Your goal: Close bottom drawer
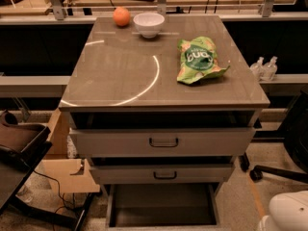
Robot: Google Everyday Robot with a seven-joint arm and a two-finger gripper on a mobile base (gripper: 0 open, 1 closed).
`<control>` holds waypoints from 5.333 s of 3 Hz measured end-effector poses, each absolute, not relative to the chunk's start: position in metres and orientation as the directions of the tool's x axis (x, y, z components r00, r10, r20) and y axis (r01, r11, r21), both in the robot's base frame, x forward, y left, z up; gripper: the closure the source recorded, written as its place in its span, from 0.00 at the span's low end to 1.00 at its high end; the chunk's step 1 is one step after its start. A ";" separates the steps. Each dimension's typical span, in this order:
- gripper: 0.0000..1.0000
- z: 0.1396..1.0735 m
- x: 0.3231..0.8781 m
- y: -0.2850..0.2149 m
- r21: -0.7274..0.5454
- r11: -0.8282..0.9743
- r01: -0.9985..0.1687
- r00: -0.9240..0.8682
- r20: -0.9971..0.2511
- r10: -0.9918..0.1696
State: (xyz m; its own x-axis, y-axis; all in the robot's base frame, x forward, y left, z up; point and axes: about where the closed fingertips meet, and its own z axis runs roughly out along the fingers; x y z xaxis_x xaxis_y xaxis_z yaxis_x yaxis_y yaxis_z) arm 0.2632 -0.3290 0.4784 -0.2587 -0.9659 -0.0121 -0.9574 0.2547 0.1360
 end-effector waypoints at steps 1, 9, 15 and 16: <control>1.00 0.422 0.263 -0.308 0.144 0.196 -0.970 -0.210 -0.089 -0.974; 1.00 0.256 0.285 -0.201 0.048 -0.033 -0.998 0.024 -0.177 -0.984; 1.00 0.127 0.326 -0.156 0.033 -0.092 -0.995 0.088 -0.105 -0.991; 1.00 0.118 0.341 -0.178 0.015 -0.039 -0.999 0.037 -0.156 -0.987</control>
Offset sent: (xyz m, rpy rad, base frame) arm 0.0065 0.0714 -0.1663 0.2337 -0.0965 0.1700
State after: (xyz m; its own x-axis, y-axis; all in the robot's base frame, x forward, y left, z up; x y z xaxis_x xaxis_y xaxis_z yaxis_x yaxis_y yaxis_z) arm 0.3412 -0.1783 0.1175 0.0365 -0.9871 -0.1562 -0.9991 -0.0393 0.0148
